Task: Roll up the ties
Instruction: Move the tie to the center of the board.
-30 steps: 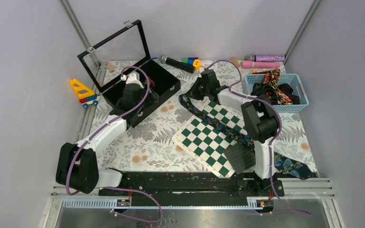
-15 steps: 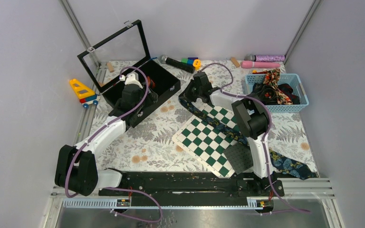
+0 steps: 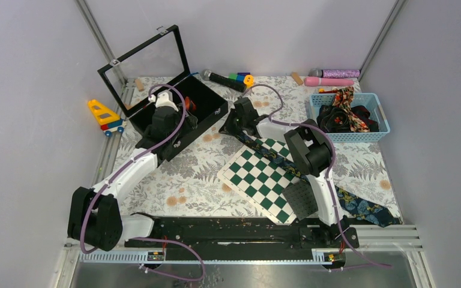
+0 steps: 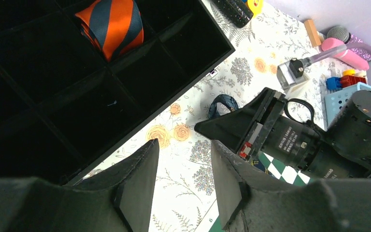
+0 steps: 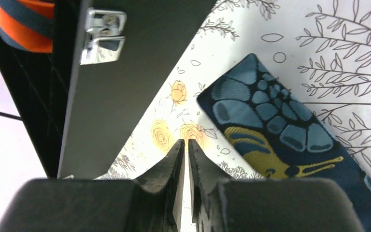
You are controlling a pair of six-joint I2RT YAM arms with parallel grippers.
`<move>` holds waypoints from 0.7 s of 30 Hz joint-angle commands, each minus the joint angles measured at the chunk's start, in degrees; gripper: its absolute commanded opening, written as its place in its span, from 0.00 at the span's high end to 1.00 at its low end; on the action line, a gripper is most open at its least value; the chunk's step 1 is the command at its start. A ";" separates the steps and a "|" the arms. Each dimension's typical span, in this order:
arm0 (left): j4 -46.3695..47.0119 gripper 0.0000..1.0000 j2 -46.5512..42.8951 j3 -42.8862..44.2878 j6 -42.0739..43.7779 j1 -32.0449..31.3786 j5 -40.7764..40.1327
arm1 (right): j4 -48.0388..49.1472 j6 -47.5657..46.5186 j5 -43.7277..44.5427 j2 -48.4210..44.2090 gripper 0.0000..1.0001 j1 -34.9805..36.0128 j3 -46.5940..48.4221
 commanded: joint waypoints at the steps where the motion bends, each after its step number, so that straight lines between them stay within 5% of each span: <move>1: 2.37 0.55 -2.64 -0.18 0.65 0.03 -2.41 | 0.38 -7.69 2.02 -9.85 0.86 0.17 0.27; 8: 2.40 0.55 -2.52 -0.22 0.50 0.03 -1.93 | 4.14 -4.46 6.45 -17.62 0.87 -4.11 -5.92; 21: 2.53 0.55 -2.13 -0.20 0.27 0.08 -1.45 | 3.12 4.38 4.36 -8.57 0.90 -8.60 -4.93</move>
